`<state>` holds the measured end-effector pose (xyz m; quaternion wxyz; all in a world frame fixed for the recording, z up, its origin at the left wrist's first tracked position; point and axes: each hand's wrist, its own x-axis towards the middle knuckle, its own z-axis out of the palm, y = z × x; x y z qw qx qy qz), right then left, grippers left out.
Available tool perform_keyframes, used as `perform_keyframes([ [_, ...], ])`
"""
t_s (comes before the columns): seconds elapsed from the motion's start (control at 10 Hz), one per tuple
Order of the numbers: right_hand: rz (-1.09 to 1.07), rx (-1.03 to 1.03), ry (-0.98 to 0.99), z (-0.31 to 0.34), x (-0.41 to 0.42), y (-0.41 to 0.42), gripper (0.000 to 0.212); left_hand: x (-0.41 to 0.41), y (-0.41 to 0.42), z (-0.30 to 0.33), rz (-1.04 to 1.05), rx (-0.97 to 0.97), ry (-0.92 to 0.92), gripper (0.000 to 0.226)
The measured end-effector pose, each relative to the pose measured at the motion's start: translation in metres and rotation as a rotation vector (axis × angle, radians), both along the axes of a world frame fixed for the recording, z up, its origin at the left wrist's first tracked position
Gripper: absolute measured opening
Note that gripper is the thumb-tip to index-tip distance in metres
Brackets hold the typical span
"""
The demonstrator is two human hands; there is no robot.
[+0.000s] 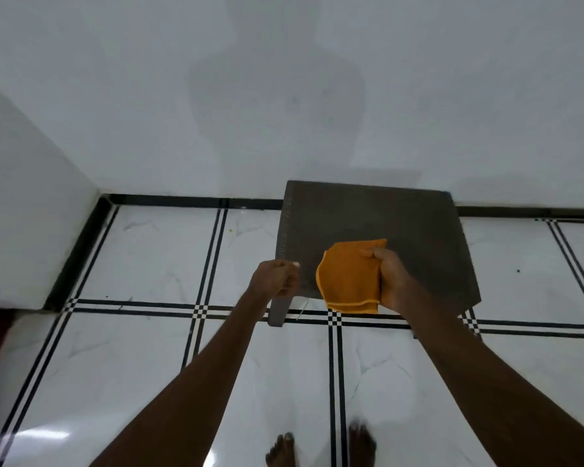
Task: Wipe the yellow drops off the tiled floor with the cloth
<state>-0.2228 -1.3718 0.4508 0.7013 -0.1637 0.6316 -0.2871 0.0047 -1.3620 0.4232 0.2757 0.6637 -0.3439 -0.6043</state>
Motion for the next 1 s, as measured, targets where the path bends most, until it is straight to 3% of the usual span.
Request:
perform_keyframes([
  [0.2, -0.007, 0.029, -0.113, -0.125, -0.022, -0.107, 0.037, -0.036, -0.094, -0.116, -0.021, 0.074, -0.036, 0.016],
  [0.3, -0.009, 0.08, -0.071, -0.18, -0.038, -0.139, 0.045, -0.051, -0.128, -0.159, -0.052, 0.075, -0.074, 0.012],
  [0.5, 0.047, 0.081, 0.533, -0.243, -0.072, -0.146, 0.04, -0.063, -0.144, -0.207, -0.026, 0.116, -0.147, 0.01],
  [0.7, 0.363, -0.044, 0.771, -0.22, -0.083, -0.142, 0.025, -0.078, -0.141, -0.172, -0.065, 0.077, -0.295, 0.013],
  [0.9, 0.643, -0.038, 0.802, -0.151, -0.094, -0.142, 0.03, -0.095, -0.15, -0.08, -0.216, -0.085, -0.501, 0.025],
  [1.0, 0.66, -0.227, 0.812, -0.092, -0.089, -0.146, 0.021, -0.088, -0.148, -0.028, -0.151, -0.212, -0.506, 0.034],
])
